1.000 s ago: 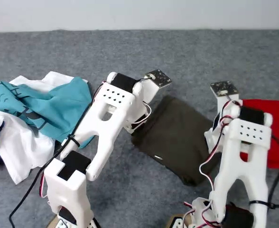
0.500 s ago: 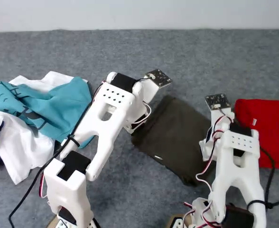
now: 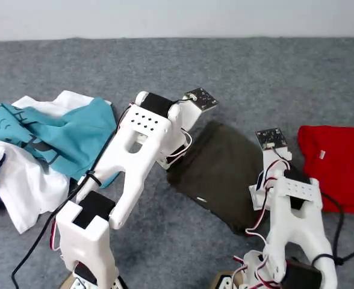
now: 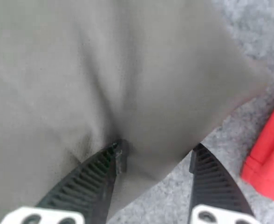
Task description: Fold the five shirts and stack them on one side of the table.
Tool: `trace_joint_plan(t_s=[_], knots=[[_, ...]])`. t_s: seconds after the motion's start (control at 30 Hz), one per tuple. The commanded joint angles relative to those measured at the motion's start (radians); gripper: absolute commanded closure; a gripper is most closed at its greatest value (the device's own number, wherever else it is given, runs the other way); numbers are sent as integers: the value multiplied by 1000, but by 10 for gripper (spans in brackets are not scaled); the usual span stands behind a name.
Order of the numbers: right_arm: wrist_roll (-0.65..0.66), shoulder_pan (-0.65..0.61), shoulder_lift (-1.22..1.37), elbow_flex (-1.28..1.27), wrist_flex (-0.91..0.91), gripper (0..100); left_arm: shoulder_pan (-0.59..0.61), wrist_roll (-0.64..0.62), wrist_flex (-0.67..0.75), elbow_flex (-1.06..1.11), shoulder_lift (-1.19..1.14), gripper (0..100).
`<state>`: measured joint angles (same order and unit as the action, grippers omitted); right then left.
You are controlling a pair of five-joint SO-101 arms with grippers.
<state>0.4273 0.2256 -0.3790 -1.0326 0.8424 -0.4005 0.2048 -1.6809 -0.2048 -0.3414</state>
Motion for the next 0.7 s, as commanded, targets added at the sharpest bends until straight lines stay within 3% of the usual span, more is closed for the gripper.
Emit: trace_joint_plan(t_s=[0.0,0.2,0.67], knots=[[12,-10,-27,-12,-85,784,-6,9,-8,-31,57,885],[12,-12,-27,-55,-219,995,-6,9,-8,-30,57,885],[106,-102,-38,120,-263,987,0,9,-9,-30,57,885]])
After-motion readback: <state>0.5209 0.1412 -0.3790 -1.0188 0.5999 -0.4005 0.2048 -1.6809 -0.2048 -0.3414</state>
